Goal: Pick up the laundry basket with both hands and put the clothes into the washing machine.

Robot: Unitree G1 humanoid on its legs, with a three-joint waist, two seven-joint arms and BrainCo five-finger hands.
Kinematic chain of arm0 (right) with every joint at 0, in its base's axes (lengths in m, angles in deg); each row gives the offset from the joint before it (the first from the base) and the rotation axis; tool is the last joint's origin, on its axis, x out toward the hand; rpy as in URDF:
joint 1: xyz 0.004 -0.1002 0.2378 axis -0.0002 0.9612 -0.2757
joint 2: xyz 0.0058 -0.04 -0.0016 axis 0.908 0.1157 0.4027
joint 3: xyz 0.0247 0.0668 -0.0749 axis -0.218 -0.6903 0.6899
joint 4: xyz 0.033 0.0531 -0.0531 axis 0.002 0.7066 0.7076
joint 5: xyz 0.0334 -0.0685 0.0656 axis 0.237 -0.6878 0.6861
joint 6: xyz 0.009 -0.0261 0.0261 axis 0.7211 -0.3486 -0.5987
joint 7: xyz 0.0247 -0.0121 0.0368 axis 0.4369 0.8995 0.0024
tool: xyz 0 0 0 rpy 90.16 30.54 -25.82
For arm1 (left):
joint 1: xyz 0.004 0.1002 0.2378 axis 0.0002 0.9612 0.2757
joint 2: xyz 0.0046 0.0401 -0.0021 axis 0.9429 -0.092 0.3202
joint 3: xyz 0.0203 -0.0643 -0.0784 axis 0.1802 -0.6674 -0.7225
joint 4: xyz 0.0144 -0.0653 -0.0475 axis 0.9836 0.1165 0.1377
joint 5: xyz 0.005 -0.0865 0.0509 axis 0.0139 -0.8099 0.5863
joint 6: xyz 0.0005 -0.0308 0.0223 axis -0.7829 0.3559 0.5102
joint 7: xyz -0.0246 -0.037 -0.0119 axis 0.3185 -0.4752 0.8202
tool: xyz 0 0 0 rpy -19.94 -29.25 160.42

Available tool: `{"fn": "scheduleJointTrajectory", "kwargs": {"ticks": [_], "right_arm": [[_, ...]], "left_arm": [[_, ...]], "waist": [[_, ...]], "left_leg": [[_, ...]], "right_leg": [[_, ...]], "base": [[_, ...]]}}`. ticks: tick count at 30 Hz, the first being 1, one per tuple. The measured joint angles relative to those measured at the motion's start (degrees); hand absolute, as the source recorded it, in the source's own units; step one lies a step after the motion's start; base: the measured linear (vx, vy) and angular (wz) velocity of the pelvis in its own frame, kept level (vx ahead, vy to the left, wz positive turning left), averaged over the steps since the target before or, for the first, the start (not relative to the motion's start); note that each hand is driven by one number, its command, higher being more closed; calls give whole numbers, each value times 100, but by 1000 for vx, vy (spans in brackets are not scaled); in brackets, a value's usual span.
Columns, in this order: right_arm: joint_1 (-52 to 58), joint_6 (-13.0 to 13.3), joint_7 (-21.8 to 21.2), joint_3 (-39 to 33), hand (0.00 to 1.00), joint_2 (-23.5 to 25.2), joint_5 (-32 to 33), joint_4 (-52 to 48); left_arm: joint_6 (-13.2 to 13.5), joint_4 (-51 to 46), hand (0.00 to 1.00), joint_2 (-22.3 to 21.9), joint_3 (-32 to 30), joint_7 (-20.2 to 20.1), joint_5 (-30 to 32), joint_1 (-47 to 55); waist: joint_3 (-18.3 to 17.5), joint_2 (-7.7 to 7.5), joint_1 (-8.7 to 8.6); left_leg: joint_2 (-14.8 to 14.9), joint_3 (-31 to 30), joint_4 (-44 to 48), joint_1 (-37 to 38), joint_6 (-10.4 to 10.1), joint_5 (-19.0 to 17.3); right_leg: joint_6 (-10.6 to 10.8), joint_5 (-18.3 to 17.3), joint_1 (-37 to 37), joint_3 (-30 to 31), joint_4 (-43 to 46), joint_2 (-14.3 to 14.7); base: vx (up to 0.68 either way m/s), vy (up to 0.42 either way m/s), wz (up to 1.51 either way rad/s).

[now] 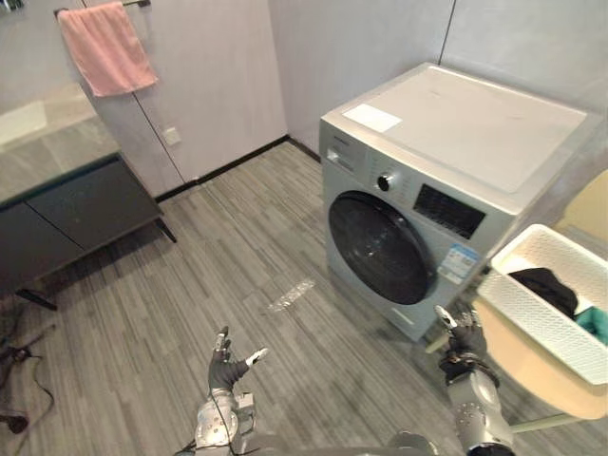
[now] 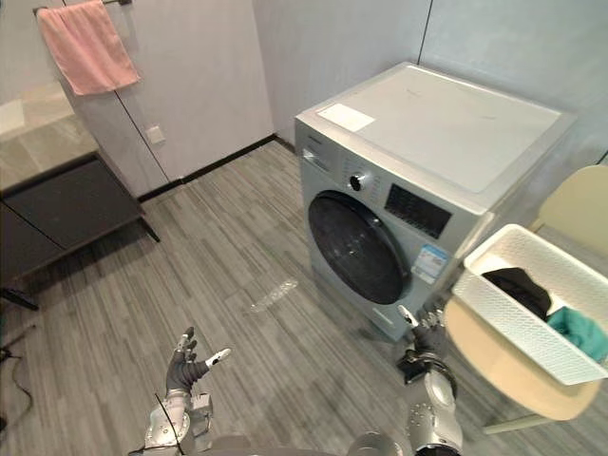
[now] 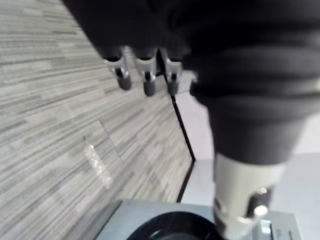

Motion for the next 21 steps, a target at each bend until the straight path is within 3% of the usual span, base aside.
{"fn": "scheduleJointTrajectory", "kwargs": {"ticks": [1, 3, 8, 10, 14, 21], "right_arm": [[-4, -5, -6, 51, 0, 163, -90, 5], [-51, -9, -3, 69, 0, 236, -248, 7], [-130, -34, 100, 18, 0, 17, -858, 29], [-179, -57, 128, -149, 0, -224, -1164, 28], [-390, -106, 376, -681, 0, -740, -1979, 27], [-1387, -243, 622, -739, 0, -1570, -2863, 556]], "left_arm": [[4, -44, 0, 150, -13, 0, 3, -41], [7, -51, 0, 355, -18, -3, 12, -86], [25, -50, 0, 414, 27, -15, 122, -99], [38, -46, 0, 378, 247, -95, 171, -99], [73, -16, 0, 360, 385, -136, 226, -88], [106, 95, 0, 446, 444, -260, 220, -93]], "waist": [[-26, -171, 56], [-60, -277, 70], [-34, -204, 55], [-42, -110, 59], [2, -86, 48], [473, -58, 43]], "left_leg": [[-282, 87, -197, 81, 86, 77], [-421, 139, -258, 99, 111, 95], [-437, 187, -650, 253, 37, 345], [-379, 190, -976, 307, 13, 558], [-321, 195, -1275, 299, 27, 781], [-338, 206, -1435, 63, 87, 971]], "right_leg": [[109, 238, 104, 52, -344, -163], [156, 432, 198, 69, -618, -262], [195, 543, 229, -33, -731, -208], [169, 542, 174, -87, -745, -112], [125, 570, 45, -124, -740, -28], [46, 661, -292, -132, -655, -48]], "base": [[23, 233, -3], [7, 157, -3], [-29, -5, 0], [-70, -81, 5], [-90, -57, 1], [-85, -11, 1]]}}
